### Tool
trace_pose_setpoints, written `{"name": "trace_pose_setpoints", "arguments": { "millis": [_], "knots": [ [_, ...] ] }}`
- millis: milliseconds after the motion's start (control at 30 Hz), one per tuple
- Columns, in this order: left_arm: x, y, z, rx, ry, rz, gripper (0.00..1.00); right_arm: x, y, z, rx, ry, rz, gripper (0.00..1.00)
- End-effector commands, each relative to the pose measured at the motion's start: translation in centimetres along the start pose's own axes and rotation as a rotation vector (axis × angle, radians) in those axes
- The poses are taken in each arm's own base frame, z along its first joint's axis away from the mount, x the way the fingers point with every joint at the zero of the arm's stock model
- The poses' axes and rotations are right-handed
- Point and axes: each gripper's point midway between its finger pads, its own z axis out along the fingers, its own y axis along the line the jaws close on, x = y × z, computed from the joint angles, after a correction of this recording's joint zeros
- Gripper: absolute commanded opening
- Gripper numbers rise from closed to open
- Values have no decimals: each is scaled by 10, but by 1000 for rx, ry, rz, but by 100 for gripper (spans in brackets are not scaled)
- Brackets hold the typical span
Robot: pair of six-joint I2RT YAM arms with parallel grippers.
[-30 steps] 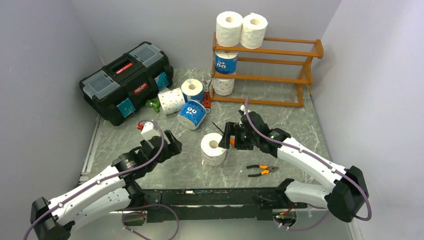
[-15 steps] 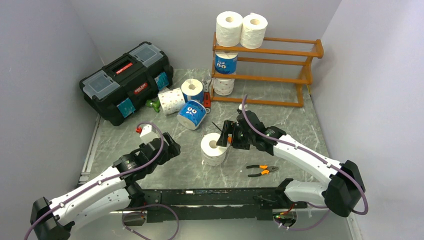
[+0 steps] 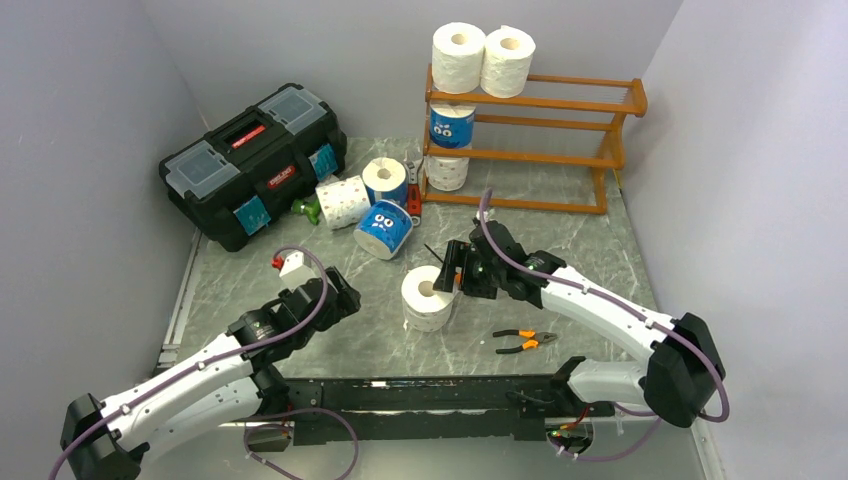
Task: Place and organize the paper towels onto the shelf
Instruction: Pick up the paper towel from the center of the board.
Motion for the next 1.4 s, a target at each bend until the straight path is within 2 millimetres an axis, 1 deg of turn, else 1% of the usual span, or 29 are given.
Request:
{"name": "trace_pose_setpoints", "arguments": {
  "millis": [0,233,733,1167,1367],
  "knots": [
    [0,-2,3,4,-4,-23,88,-18,19,-2,-50,-54,1,77],
    [3,1,4,-1,1,-26,88,-21,23,2,-58,-60,-3,73],
    [8,3,7,-5,12,-25,88,-17,22,8,-25,-51,-41,60],
    [11,3,9,-9,24,-18,88,-13,20,12,-4,-33,-58,44],
    [11,3,10,-11,24,-17,88,-14,22,9,-7,-34,-66,36]
  ]
}}
